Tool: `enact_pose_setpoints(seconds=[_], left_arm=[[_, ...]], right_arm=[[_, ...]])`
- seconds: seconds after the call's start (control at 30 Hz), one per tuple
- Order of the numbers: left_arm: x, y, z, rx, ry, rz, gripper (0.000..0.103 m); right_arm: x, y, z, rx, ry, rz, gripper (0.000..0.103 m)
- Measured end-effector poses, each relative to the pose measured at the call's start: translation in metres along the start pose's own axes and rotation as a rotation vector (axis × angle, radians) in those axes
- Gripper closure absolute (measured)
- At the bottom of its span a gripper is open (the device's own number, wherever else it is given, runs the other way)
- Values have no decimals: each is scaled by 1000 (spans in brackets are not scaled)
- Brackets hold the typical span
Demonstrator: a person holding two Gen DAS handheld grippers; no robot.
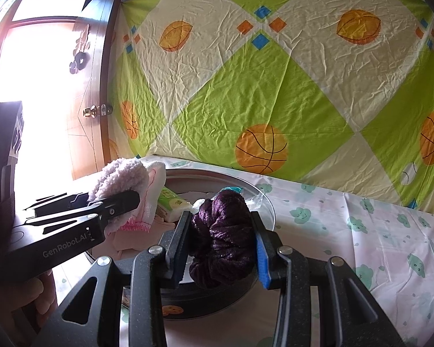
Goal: Organize soft objects
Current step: 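Carry the sock with the left tool while the right tool carries the scrunchie over the tin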
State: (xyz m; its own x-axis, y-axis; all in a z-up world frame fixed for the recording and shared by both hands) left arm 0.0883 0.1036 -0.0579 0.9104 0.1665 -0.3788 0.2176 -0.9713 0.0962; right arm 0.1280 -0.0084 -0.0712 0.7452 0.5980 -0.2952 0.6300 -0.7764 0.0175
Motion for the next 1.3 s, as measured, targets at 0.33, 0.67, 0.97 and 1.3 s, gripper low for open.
enact_pose_setpoints(seconds=[0.33, 0.67, 0.97, 1.3], left_arm=[[8, -11, -11, 20, -28, -37, 72], [28, -31, -21, 16, -105, -61, 72], [37, -34, -18, 54, -160, -86, 68], [48, -35, -11, 58, -201, -81, 61]], right_arm=[[22, 7, -23, 22, -27, -27, 62], [63, 3, -50, 68, -96, -73, 62], [94, -8, -47, 55, -173, -70, 61], [105, -12, -39, 46, -226, -80, 60]])
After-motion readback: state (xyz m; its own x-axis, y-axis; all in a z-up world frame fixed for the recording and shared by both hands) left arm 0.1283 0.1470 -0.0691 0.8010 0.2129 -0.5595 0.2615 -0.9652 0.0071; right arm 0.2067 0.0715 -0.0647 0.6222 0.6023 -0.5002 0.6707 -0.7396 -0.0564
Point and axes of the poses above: each gripper's, at about its wrist camera, not at the fingertips, and x roughly the way its jaws point, y to its right, z to its underside, the point moved 7 cm from there along x, roughly the way its jaws point, and after that the axes turned 3 degrees about x, right-handed, at the moved point
